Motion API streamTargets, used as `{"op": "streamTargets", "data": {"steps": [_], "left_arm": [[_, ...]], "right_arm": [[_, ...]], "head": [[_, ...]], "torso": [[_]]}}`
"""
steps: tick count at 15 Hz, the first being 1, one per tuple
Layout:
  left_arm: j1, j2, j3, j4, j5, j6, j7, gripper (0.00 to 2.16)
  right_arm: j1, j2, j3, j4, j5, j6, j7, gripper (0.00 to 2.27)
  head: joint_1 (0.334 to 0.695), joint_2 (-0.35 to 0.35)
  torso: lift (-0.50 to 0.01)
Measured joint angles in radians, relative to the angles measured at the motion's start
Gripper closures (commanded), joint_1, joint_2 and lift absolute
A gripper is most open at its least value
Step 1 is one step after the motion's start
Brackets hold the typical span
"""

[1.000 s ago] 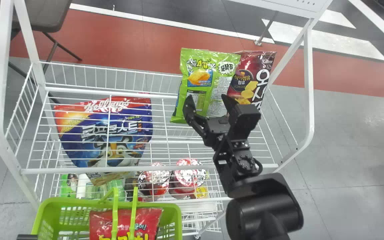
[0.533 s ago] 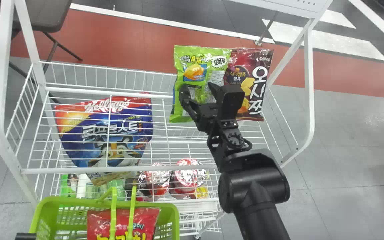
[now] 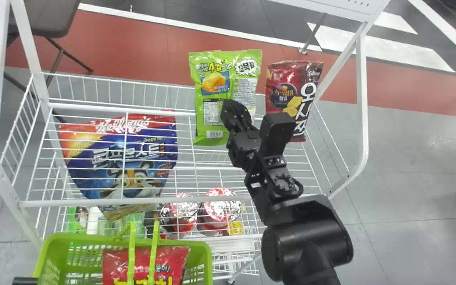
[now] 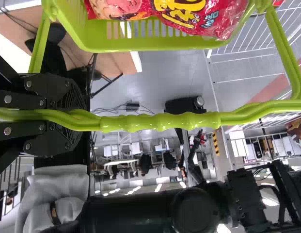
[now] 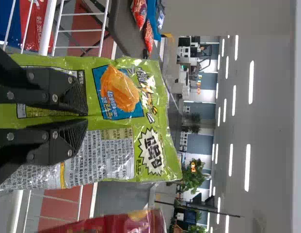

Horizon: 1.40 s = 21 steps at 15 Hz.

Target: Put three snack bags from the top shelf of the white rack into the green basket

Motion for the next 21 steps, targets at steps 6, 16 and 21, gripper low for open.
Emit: {"op": "streamTargets", "data": {"steps": [6,16,21], "left_arm": [[0.004,0.002,0.003,-0.008,0.001,0.0,0.0,2.15],[0.015,-0.006,0.032,-0.021,0.017,0.0,0.009,2.15],[0.011,-0.008,0.032,-0.021,0.017,-0.002,0.016,2.15]], "right_arm": [[0.251,-0.004,-0.033,-0.332,-0.002,0.012,0.071,2.12],[0.593,-0.027,-0.2,-0.739,-0.227,0.53,0.337,2.12],[0.639,-0.026,-0.271,-0.768,-0.305,0.854,0.475,2.13]], "head": [[0.695,-0.35],[0.695,-0.35],[0.695,-0.35]], "torso": [[0.0],[0.0],[0.0]]}}
